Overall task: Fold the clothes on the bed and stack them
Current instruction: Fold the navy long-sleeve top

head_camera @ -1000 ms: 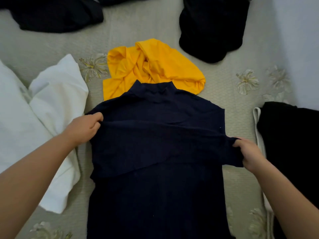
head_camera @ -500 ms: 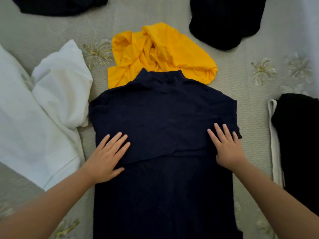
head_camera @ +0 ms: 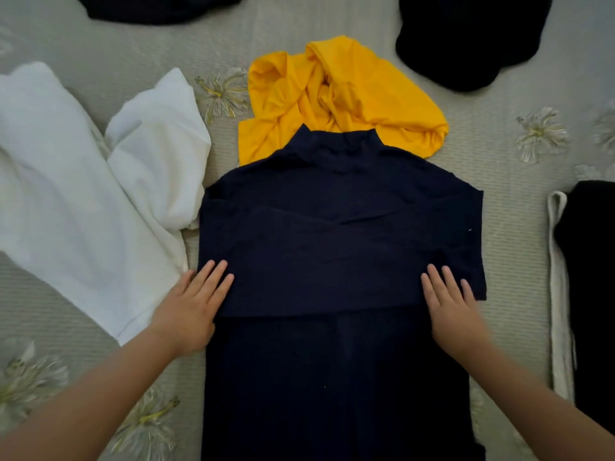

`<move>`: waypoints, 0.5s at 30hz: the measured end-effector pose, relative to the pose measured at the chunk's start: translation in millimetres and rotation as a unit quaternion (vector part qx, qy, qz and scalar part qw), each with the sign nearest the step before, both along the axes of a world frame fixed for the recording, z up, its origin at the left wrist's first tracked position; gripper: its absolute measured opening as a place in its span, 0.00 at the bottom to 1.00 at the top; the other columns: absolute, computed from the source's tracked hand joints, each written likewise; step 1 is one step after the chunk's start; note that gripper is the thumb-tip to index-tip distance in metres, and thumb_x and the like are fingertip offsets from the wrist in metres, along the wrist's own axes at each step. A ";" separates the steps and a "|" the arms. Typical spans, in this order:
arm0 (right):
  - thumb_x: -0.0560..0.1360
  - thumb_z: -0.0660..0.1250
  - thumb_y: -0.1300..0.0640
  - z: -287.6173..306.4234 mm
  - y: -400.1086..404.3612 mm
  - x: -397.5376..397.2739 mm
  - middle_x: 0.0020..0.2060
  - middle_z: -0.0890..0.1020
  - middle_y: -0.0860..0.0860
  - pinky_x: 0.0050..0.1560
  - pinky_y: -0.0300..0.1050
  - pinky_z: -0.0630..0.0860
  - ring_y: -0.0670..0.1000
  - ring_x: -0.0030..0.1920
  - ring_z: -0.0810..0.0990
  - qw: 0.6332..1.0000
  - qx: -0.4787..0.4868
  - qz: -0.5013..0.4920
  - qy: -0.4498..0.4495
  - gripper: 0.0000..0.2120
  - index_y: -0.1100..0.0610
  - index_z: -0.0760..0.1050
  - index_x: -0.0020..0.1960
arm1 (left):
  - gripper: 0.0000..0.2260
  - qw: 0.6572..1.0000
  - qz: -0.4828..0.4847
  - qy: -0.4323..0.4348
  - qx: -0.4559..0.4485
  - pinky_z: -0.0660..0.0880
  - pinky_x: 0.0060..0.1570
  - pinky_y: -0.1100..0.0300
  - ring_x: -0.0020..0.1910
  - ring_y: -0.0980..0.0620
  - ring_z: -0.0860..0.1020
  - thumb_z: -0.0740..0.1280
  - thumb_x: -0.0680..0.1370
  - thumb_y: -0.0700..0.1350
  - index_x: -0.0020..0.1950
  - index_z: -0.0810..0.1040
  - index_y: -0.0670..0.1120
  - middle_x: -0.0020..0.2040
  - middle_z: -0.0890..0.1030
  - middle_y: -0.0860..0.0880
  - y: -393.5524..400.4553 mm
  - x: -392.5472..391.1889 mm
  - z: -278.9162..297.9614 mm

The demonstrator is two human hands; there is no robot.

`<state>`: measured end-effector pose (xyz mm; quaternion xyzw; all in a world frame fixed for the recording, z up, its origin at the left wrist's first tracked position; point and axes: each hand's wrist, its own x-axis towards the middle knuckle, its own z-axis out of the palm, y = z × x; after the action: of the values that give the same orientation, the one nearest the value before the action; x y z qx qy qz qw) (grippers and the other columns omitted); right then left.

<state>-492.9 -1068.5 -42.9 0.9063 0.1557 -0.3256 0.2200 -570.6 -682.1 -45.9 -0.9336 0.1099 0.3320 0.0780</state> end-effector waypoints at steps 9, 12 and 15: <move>0.70 0.65 0.68 10.6 24.7 48.6 0.66 0.70 0.60 0.68 0.62 0.57 0.61 0.70 0.63 0.967 0.175 -0.119 -0.145 0.26 0.64 0.66 0.68 | 0.21 0.963 0.135 -0.167 -0.162 0.65 0.64 0.48 0.64 0.37 0.69 0.57 0.74 0.30 0.67 0.67 0.34 0.64 0.71 0.35 -8.6 114.9 11.5; 0.74 0.59 0.62 3.9 16.7 75.3 0.62 0.72 0.55 0.70 0.55 0.53 0.56 0.66 0.66 0.981 0.105 -0.121 -0.111 0.21 0.59 0.68 0.67 | 0.16 0.988 0.119 -0.072 -0.073 0.68 0.55 0.54 0.58 0.44 0.72 0.55 0.78 0.40 0.65 0.70 0.42 0.59 0.74 0.43 0.8 145.8 3.3; 0.72 0.62 0.63 7.6 11.0 94.8 0.50 0.77 0.59 0.57 0.52 0.66 0.60 0.51 0.75 0.971 0.154 -0.126 -0.129 0.14 0.63 0.77 0.56 | 0.11 0.987 0.106 -0.112 -0.042 0.66 0.46 0.54 0.47 0.44 0.75 0.53 0.79 0.42 0.48 0.74 0.41 0.48 0.78 0.43 15.0 151.1 7.1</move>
<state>-398.2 -1057.5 -35.3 0.9759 0.0583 -0.2034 0.0534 -419.5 -667.1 -38.8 -0.9736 0.0150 0.2271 0.0144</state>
